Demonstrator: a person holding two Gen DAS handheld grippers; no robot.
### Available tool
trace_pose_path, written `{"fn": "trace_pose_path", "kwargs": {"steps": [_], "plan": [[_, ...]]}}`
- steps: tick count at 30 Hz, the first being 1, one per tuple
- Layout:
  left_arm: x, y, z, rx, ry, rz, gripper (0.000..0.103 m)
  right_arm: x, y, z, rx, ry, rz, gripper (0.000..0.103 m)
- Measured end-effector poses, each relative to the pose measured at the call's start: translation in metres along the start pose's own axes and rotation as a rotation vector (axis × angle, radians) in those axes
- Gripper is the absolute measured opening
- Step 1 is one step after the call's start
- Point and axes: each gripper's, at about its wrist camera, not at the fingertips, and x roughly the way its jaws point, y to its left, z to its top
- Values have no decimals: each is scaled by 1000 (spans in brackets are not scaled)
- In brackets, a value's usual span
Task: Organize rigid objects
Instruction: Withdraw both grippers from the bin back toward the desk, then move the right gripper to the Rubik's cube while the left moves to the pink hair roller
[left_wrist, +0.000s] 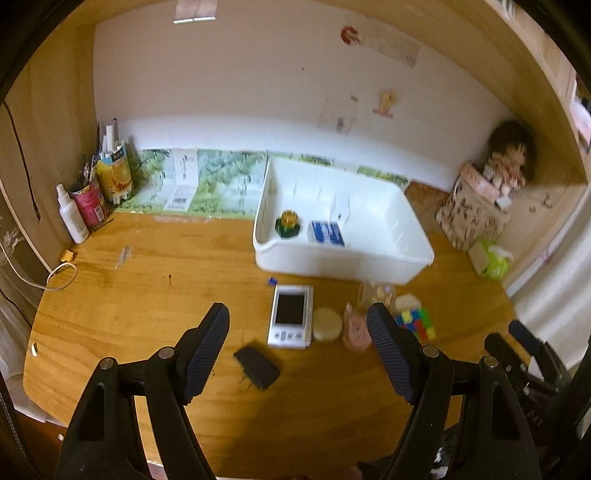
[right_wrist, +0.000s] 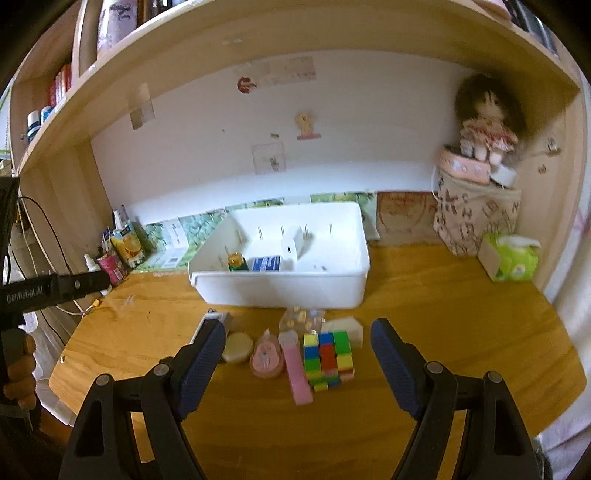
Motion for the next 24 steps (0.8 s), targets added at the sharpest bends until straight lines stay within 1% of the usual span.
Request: {"fn": "trace_pose_path", "kwargs": {"steps": [4,8,13,17,19,24], "plan": [[7,-5,-5,43,37,14,80,4,-1,-9,25,54,-8,81],[12,-8,-6,54,60,8,80,11,-2,-14,37,99,-7,81],[19,-15,-5,57,81,0,80,29,-6,-16,41,171,32,81],[28,-21,-2,39,101,20,80,46,-13,-14,45,219,63,81],[31,-24,1,20,108,28,80,55,-18,-10,40,252,66,81],[39,-32,3,-13,120,64,80,78,-30,1,26,313,111,81]]}}
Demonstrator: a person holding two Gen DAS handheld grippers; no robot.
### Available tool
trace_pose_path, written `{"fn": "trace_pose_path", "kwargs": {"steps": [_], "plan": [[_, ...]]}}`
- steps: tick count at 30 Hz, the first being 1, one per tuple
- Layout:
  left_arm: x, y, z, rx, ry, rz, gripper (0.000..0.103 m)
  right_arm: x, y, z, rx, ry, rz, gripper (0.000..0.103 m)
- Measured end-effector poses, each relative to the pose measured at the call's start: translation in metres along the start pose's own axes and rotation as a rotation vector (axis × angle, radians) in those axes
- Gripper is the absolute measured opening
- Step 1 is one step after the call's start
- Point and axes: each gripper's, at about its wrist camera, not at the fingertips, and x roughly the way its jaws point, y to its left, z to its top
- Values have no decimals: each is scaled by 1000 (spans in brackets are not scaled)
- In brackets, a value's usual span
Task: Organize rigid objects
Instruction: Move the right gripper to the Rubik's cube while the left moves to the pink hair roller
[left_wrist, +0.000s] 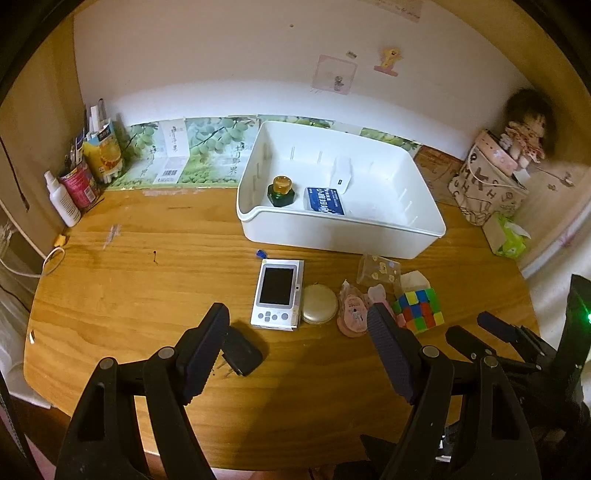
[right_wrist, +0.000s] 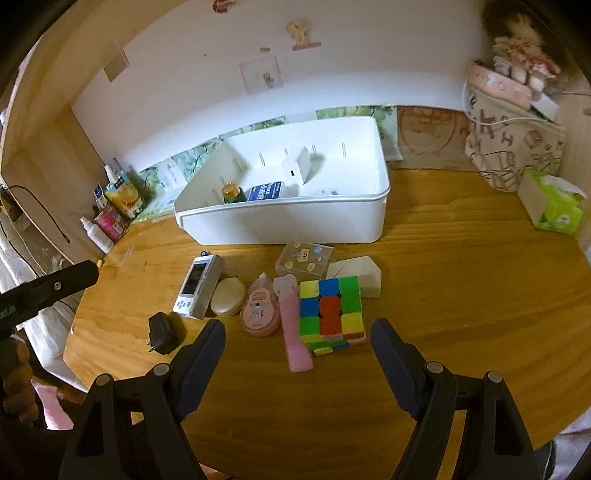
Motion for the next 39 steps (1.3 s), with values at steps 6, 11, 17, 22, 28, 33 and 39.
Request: {"fn": "trace_pose_path", "kwargs": {"steps": [6,11,17,22,28,33,39], "plan": [[8,-6,-1,-47,19,31,80,24,-12,14,-26,87,9,81],[18,-12,-4,-76,48,49,80,44,-21,22,-36,157,36,81],[36,-19,-12,-98,116,70,80,67,-29,24,-42,269,91,81],[54,-24,-19,-122,185,88,80,83,-30,22,-67,346,115,81],[79,-31,-22,-159,281,84,80,97,-32,22,-104,403,133,81],[103,-39,-22,-197,363,66,80,104,-35,25,-134,423,148,81],[124,-55,-17,-197,417,60,80,108,-39,29,-176,440,187,73]]}}
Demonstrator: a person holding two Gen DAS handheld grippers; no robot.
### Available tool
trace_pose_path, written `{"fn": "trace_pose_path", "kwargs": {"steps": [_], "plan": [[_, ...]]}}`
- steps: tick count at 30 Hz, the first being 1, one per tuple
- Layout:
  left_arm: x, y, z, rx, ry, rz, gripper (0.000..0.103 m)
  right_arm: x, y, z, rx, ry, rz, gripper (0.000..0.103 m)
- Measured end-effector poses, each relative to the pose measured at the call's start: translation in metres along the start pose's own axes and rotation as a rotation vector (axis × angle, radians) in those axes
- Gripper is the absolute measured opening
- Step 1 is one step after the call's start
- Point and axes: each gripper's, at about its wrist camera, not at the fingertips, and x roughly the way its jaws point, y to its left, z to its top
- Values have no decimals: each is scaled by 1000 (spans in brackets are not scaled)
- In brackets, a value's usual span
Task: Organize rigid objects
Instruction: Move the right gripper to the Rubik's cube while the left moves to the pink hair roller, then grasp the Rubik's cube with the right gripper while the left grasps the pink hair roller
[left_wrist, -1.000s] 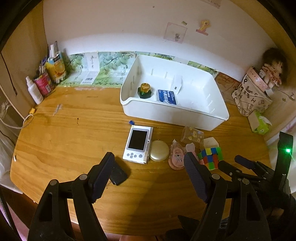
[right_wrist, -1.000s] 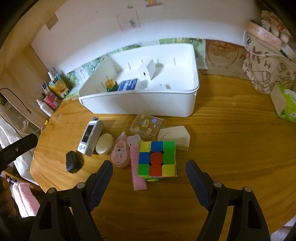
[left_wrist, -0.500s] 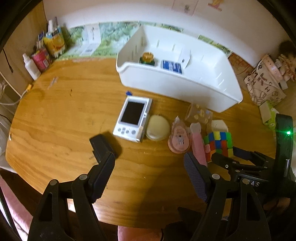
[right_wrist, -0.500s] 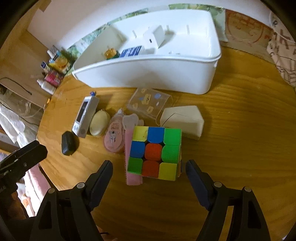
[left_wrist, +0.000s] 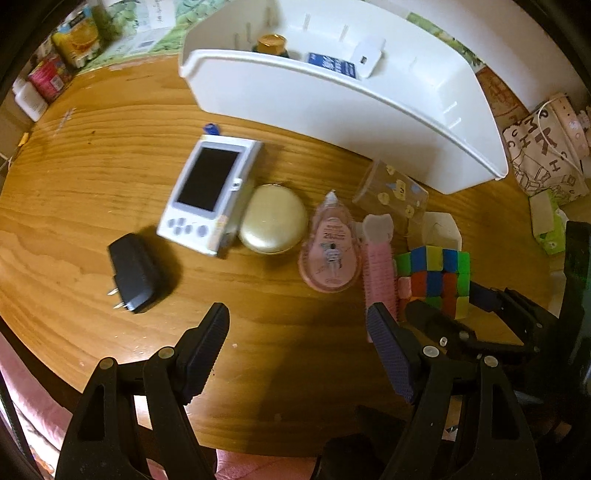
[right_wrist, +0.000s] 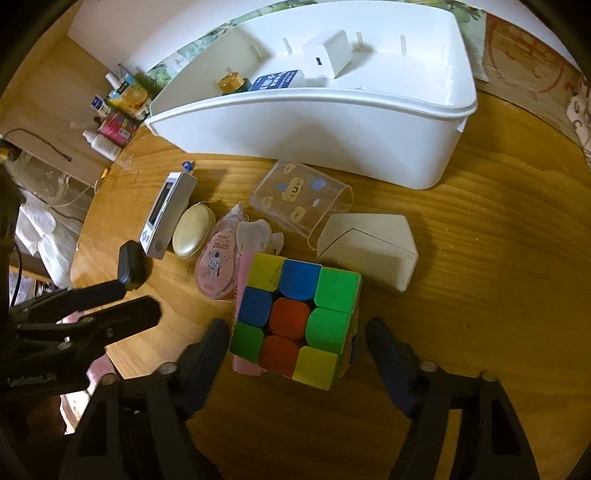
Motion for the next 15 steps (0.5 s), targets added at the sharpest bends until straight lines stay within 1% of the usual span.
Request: {"fn": "trace_pose_path", "kwargs": {"steps": [3,11,15], "plan": [[6,-8,4,-2,17,1,80,0,-1,-1,-24,5,19,69],[25,-28,16,-26,67,-23,80,-1,2,0,-128,25,27,68],[37,-33,21,-49,99,-22,79,-3,3,-1,-185,35,18,66]]}}
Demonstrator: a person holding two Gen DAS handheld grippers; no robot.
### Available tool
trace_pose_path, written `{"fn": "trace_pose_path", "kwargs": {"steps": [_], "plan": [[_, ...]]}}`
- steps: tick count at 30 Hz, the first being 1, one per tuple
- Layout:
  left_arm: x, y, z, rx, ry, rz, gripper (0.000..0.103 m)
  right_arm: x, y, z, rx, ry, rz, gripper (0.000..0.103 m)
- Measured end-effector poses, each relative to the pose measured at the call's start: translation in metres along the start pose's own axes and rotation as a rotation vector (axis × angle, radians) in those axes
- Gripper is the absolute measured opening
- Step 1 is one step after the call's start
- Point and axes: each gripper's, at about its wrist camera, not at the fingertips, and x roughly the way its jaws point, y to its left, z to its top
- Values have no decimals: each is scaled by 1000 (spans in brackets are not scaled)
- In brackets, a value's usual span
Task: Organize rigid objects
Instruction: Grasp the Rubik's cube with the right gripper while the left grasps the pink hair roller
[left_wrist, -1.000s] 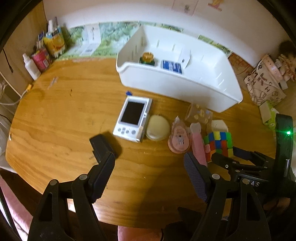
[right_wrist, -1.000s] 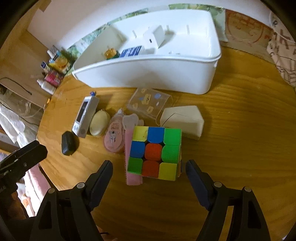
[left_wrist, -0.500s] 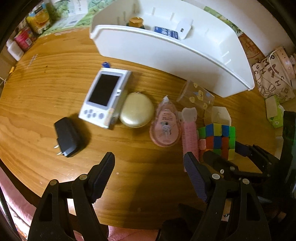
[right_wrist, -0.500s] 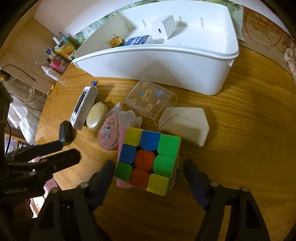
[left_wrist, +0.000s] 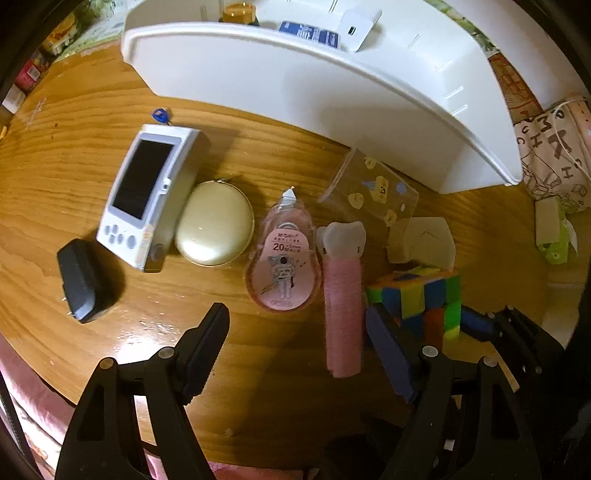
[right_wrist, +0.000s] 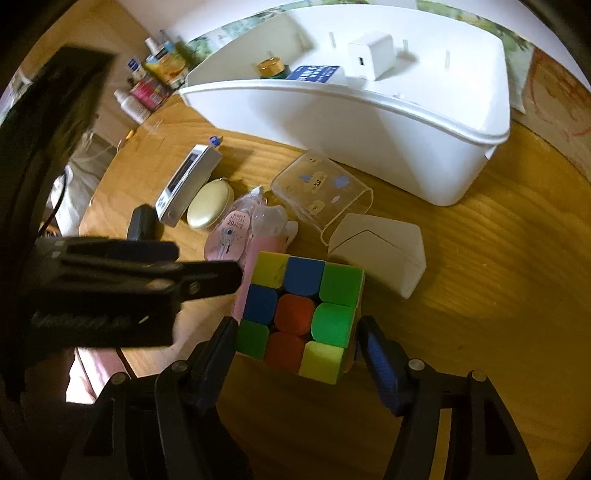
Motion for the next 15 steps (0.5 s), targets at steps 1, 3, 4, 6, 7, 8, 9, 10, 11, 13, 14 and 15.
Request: {"fn": "trace_pose_path", "kwargs": {"steps": [1,3,4,6,7,8,9,10,11,13,14,15], "plan": [[2,-1,1,-5,6,-2,79,-1,-1,-1,-12,2,-2,66],[7,-2,3,-20,23,-6,79,-3,-3,-2,-20,3,-2,66],[9,-3,5,-24,29,-5,79,-4,-4,-3,-23,3,-2,66],[14,-4,7,-32,43,0,79,-5,-7,-4,-23,2,-4,66],[16,-4,8,-36,50,4,78,-6,-8,-4,-22,1,-4,66],[18,-4,10,-38,56,5,77,-6,-8,-5,-22,0,-5,66],[21,-5,11,-40,65,5,76,-6,-9,-5,-22,-1,-6,66],[23,-6,13,-42,70,4,76,-6,-10,-6,-23,-1,-6,66],[25,-8,15,-44,74,1,75,-7,-10,-6,-25,-1,-7,66],[30,-14,21,-41,77,10,75,-7,-11,-6,-33,0,-10,66],[30,-16,22,-37,77,13,75,-7,-10,-6,-38,0,-11,66],[31,-17,23,-33,78,17,75,-6,-10,-5,-43,1,-15,66]]}}
